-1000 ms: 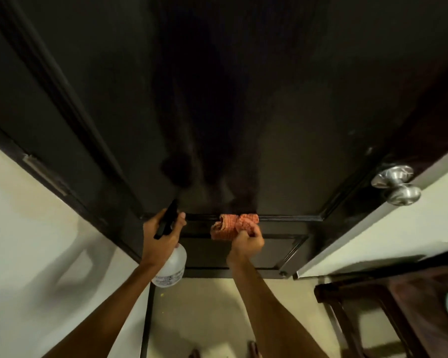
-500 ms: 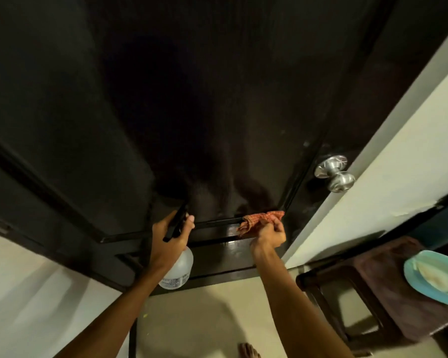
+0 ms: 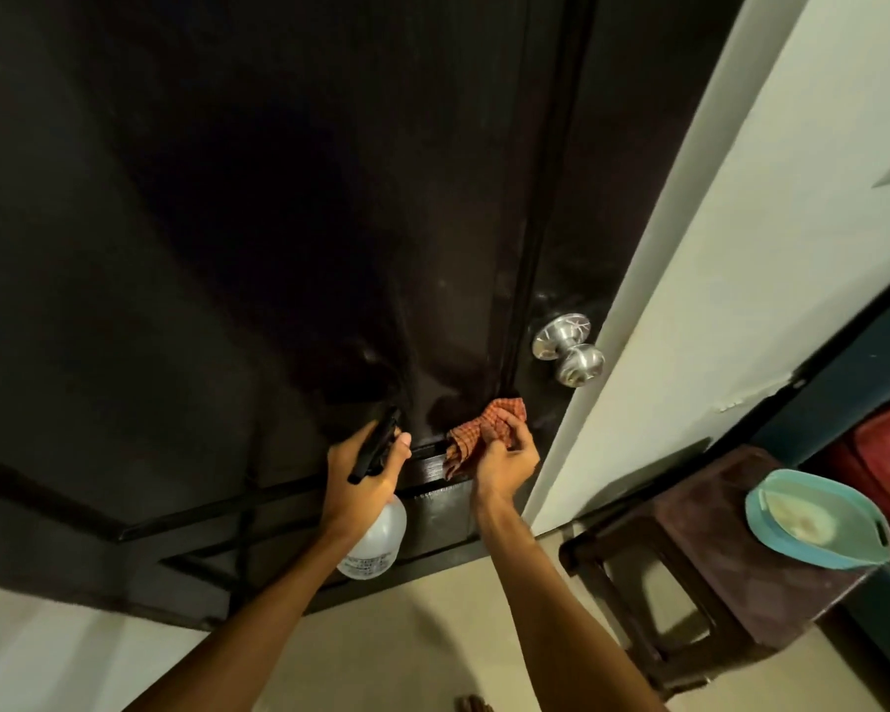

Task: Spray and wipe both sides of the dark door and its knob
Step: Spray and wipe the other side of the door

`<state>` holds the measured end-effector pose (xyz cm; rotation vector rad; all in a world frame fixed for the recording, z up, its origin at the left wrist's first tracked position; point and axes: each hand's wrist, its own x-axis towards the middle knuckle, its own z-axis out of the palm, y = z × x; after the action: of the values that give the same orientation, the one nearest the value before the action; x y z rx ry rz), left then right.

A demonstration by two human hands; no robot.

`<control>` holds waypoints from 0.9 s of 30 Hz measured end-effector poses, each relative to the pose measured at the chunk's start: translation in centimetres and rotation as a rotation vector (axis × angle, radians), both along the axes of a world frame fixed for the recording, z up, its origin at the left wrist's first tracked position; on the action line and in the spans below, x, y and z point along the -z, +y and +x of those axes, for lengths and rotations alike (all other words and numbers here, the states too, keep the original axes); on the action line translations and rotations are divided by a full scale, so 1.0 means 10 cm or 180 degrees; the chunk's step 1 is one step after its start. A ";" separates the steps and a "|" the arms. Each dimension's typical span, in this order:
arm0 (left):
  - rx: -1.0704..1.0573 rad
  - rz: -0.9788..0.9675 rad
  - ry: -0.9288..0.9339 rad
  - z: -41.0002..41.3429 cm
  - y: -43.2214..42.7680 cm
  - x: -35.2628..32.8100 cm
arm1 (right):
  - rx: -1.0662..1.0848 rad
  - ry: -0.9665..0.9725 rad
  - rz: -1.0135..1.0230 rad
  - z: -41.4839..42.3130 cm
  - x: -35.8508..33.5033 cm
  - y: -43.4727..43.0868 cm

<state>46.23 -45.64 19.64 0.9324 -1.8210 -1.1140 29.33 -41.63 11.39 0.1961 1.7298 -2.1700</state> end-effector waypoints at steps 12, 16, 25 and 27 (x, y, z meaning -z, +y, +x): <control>0.0428 -0.0127 0.0015 -0.56 0.23 0.05 | 0.0918 -0.0431 -0.0467 -0.78 -0.29 0.29; 0.0547 -0.0182 -0.0076 -0.79 0.33 0.03 | 0.0647 -0.0099 -0.0173 -0.75 -0.16 0.30; 0.0543 -0.0333 -0.0096 -0.93 0.36 -0.21 | -0.0007 -0.0132 -0.0465 -0.54 -0.49 0.41; 0.0528 -0.0386 -0.0095 -0.92 0.36 -0.27 | -0.0080 0.0149 -0.0498 -0.39 -0.60 0.42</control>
<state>37.06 -42.05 22.34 0.7418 -1.9958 -1.0803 25.43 -37.45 17.42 0.0834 1.5687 -2.2958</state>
